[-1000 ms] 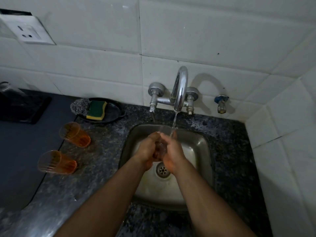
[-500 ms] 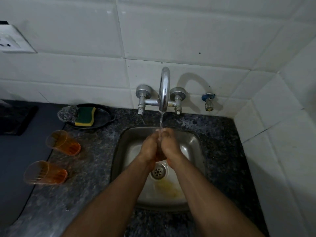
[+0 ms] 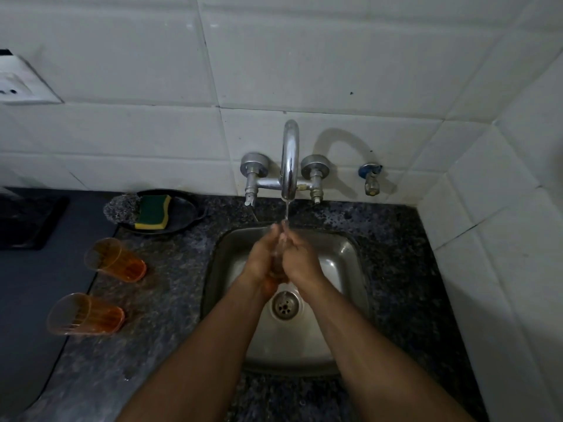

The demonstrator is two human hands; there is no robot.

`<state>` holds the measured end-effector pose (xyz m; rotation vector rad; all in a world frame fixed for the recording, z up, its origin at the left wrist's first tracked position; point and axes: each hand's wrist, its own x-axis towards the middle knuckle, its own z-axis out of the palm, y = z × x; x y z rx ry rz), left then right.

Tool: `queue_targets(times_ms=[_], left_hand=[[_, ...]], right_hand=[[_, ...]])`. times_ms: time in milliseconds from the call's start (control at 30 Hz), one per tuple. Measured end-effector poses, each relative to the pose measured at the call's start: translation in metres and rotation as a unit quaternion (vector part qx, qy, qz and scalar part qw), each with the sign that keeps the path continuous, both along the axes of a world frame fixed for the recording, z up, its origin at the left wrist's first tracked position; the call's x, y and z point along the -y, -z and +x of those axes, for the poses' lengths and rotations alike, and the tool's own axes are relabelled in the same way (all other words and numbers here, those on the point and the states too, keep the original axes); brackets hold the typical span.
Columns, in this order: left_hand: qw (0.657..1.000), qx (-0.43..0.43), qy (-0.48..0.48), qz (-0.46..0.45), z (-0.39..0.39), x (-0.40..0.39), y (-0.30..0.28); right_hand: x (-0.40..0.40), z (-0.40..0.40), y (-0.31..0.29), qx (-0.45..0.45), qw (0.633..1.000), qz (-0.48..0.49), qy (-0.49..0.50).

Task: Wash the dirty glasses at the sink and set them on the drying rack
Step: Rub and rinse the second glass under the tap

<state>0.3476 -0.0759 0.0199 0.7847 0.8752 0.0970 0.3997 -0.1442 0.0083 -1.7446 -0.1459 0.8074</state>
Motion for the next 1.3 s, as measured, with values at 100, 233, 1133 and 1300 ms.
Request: queue_targets(times_ms=[100,233,1133,1300], left_hand=[[1.0,-0.003,-0.023,0.014,0.003,-0.005,0.002],[1.0,0.003,-0.028,0.0,0.01,-0.004,0.001],[0.97,-0.139,-0.074,-0.183,0.02,-0.01,-0.003],[0.971,-0.138,-0.063,-0.185,0.032,-0.001,-0.001]], right_hand=[[0.006,-0.005,0.009,0.07,0.996,-0.024,-0.048],[0.013,-0.007,0.011,0.293,0.942,-0.138,-0.094],[0.023,-0.008,0.017,0.091,0.994,0.055,-0.037],[0.019,-0.004,0.018,0.059,0.994,0.039,0.085]])
